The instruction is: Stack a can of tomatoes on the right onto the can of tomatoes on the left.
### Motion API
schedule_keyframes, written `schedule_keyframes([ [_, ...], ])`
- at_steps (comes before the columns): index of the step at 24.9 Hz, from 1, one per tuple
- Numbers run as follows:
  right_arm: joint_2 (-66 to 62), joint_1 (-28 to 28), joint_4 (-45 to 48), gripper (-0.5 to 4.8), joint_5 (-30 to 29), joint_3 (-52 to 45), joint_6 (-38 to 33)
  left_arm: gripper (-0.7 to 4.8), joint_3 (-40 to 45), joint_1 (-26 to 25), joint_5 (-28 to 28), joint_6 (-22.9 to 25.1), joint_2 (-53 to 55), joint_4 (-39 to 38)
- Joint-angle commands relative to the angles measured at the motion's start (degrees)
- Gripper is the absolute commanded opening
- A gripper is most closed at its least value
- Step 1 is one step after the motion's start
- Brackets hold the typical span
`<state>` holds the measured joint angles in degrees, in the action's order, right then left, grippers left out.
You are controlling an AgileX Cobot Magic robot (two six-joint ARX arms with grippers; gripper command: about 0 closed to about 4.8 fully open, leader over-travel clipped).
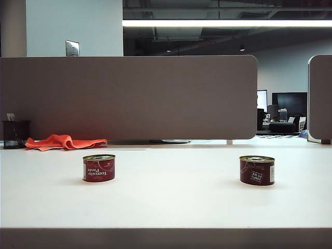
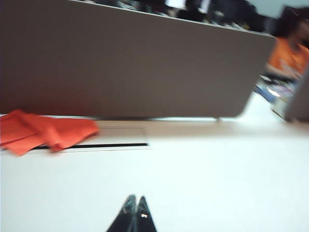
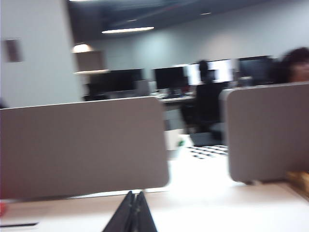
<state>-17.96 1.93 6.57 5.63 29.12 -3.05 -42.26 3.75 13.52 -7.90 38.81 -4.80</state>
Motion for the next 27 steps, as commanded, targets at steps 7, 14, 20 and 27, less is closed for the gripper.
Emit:
schedule_keyframes([
  [7,-23.8,0.9,-20.7,-0.05,-12.0,23.6,0.5,-0.05,-12.2,10.1,0.6,10.4,10.3,-20.0],
  [14,-35.8,7.5,-28.4,-0.05,-11.7,31.0,1.9,-0.05,-14.1,10.6,-0.6,6.4,10.6,-21.7],
  [20,-50.2,13.6,-39.0,-0.05,-8.0,37.2,4.2,-0.05,-14.1,11.3,1.6,6.3,11.1,-26.1],
  [27,-57.6,14.1,-41.7,1.98,-7.9,38.3,4.6,-0.05,-14.1,12.7,2.1,8.6,11.3,-27.8],
])
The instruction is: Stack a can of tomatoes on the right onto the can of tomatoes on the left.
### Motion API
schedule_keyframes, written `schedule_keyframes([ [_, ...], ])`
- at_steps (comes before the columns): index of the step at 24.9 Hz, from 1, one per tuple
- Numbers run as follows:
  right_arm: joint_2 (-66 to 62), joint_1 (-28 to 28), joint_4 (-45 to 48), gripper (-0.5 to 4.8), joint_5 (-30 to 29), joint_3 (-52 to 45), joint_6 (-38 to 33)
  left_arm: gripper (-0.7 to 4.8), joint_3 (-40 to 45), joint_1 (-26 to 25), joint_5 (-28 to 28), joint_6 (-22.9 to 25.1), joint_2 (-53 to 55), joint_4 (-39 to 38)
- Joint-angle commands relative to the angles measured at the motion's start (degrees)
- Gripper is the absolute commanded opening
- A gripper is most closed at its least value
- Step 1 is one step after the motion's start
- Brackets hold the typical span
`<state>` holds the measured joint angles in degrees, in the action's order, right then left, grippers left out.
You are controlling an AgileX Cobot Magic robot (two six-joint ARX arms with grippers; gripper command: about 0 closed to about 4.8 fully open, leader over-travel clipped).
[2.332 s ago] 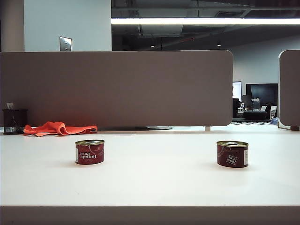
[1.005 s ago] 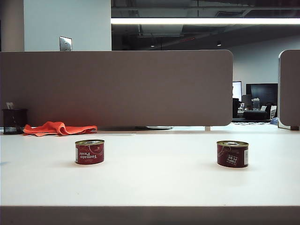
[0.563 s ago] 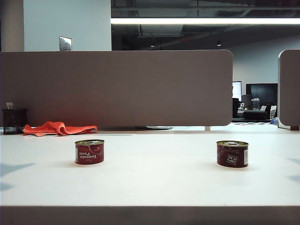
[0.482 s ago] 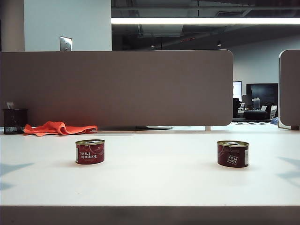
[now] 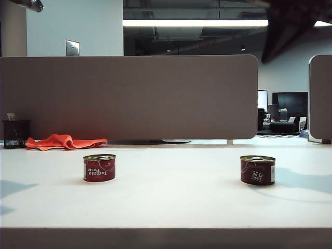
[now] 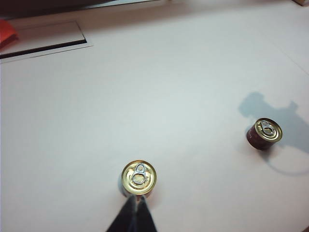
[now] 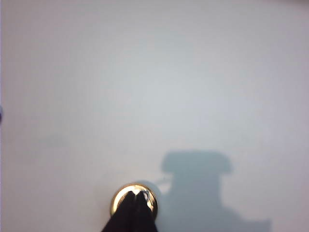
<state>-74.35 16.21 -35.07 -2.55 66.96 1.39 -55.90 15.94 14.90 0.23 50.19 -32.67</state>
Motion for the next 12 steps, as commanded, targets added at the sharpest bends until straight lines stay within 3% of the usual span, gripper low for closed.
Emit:
schedule_keyframes([
  [1,-2.3,-0.2,-0.2,3.73,-0.1,0.4,0.2,-0.05,-0.4,0.5,1.5,0.4,-0.1,0.0],
  [2,-2.9,-0.2,-0.2,4.39,-0.2,0.4,0.1,-0.05,-0.4,0.5,2.3,0.4,-0.1,0.0],
  [3,-4.0,-0.2,0.2,4.74,-1.1,0.4,0.1,-0.05,-0.5,1.0,3.2,0.4,-0.1,0.0],
  [6,-5.6,-0.1,1.0,4.79,-3.8,0.4,-0.4,-0.05,-0.4,1.3,3.2,0.4,-0.1,0.0],
  [12,-10.4,0.1,1.0,4.79,-2.5,0.5,-1.8,-0.05,-0.4,2.1,3.3,0.4,-0.1,0.1],
])
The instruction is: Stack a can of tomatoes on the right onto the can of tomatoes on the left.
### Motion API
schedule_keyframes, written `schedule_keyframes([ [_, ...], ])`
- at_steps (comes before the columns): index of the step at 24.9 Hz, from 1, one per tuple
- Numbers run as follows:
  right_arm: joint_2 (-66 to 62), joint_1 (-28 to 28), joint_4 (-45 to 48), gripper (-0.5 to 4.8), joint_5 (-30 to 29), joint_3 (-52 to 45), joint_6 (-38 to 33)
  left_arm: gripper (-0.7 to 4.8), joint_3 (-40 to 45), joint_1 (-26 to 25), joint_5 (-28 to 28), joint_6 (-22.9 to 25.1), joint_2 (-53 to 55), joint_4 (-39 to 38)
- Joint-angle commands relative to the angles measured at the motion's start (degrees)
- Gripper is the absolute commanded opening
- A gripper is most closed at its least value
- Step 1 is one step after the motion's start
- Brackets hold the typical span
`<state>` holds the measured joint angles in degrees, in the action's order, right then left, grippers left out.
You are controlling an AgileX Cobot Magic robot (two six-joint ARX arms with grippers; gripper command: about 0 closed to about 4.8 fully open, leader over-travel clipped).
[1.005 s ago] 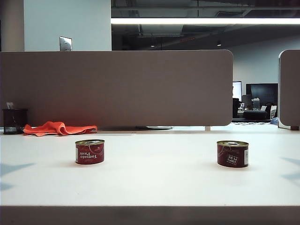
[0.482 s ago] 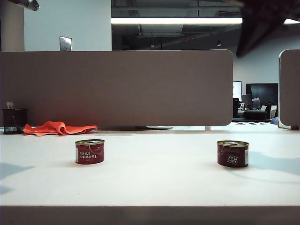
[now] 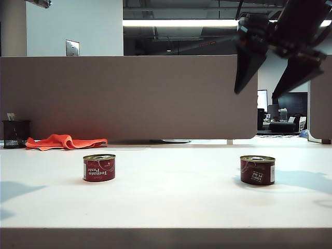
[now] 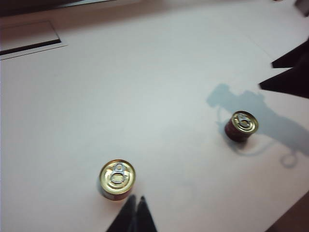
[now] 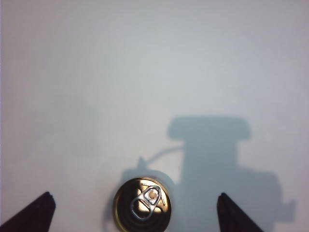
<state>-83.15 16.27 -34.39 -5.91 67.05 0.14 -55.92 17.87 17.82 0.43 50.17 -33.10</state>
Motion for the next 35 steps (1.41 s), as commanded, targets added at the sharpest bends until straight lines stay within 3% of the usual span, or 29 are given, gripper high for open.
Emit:
schedule_keyframes([
  [1,-2.6,0.2,0.2,4.79,1.1,0.3,-0.6,-0.05,-0.4,0.1,0.4,0.2,-0.1,0.5],
  [12,-12.2,0.8,-2.4,4.79,0.8,0.3,-3.6,-0.05,-0.4,0.1,0.4,0.2,-0.1,-0.7],
  [20,-13.2,1.5,-4.0,4.79,2.8,0.3,-3.6,-0.05,-0.4,0.1,0.3,0.2,-0.1,-0.7],
  [35,-16.6,1.5,-2.7,4.79,1.0,0.3,-3.4,-0.05,-0.4,0.1,0.2,0.3,-0.1,-0.7],
])
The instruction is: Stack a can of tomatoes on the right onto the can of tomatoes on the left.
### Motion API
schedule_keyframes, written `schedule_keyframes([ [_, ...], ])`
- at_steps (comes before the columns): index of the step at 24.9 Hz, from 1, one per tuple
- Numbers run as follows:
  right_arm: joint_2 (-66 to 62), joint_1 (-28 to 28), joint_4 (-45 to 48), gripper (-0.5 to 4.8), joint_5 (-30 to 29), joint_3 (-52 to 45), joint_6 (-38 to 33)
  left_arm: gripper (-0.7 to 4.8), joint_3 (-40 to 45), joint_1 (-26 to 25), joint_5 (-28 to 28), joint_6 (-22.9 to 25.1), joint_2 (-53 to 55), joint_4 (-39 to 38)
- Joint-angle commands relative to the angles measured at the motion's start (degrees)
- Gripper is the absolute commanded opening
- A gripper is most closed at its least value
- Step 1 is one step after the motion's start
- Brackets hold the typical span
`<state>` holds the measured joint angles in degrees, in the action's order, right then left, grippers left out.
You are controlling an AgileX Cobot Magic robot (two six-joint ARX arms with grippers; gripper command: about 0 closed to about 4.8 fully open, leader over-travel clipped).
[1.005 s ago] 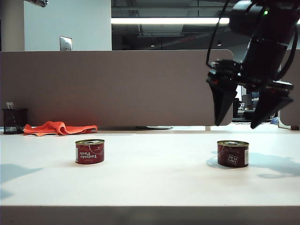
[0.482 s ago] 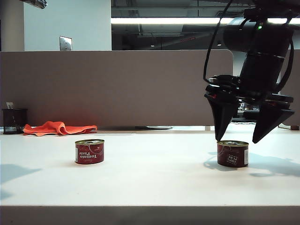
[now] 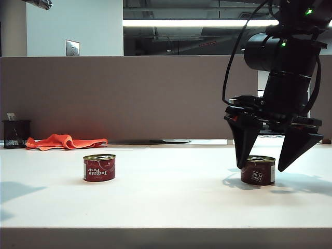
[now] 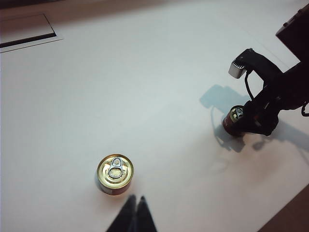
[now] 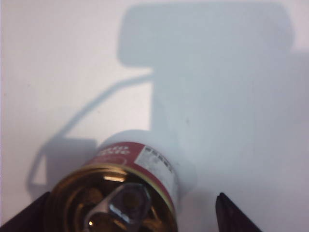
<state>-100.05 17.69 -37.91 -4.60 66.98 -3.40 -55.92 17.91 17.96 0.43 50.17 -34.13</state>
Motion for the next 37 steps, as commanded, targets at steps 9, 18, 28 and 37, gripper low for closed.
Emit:
schedule_keyframes([
  [9,0.3,0.1,1.3,3.01,-0.3,0.4,0.5,-0.05,-0.4,0.1,-4.2,1.4,-0.1,0.4],
  [18,0.3,4.7,1.8,3.01,-3.2,13.4,0.6,-0.05,-0.4,0.1,-6.6,2.7,-0.1,0.7],
  [28,-13.6,22.7,-3.0,3.06,3.4,40.7,1.3,-0.05,-0.4,0.1,-6.2,2.6,-0.1,-0.4],
  [37,-24.1,27.2,-4.6,3.05,4.1,44.0,3.0,-0.05,-0.4,0.1,-6.2,2.6,-0.1,-2.1],
])
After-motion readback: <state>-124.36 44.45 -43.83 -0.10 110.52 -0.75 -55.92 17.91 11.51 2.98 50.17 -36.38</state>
